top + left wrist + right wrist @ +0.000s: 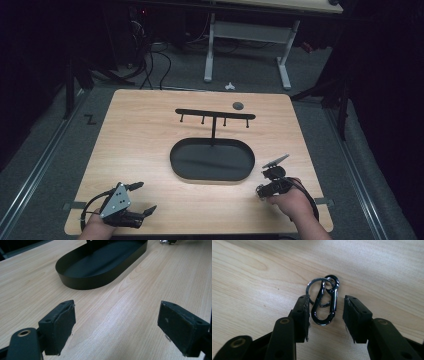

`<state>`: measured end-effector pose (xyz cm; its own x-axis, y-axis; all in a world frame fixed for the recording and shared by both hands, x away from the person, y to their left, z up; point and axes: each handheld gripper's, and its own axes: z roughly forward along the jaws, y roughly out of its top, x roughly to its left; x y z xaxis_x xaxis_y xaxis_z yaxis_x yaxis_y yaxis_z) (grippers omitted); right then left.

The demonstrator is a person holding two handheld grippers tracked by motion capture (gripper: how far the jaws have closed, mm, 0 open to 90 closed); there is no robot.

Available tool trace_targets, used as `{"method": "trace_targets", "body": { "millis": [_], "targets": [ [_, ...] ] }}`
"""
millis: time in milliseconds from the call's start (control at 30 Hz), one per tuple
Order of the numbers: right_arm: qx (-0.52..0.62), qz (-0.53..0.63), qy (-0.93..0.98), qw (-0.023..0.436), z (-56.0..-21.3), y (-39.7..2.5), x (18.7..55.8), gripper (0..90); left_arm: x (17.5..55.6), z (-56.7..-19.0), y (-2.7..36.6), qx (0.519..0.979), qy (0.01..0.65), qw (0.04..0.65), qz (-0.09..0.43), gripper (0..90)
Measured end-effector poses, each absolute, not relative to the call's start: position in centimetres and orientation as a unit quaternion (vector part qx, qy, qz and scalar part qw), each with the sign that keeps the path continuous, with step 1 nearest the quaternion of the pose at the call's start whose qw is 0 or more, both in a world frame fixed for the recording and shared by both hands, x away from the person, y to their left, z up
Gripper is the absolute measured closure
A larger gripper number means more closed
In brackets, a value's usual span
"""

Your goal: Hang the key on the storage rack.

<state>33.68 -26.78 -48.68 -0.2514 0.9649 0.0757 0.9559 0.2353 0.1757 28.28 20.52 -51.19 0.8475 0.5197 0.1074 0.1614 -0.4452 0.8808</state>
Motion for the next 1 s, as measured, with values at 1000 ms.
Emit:
{"method": "trace_targets", "body": {
  "millis": [1000],
  "targets": [
    [0.568,0.071,0.819,0.043,-48.54,-26.08,33.24,71.2,28.3,-51.19,20.6,0.829,0.207,0.485,0.186,15.3]
  ]
}}
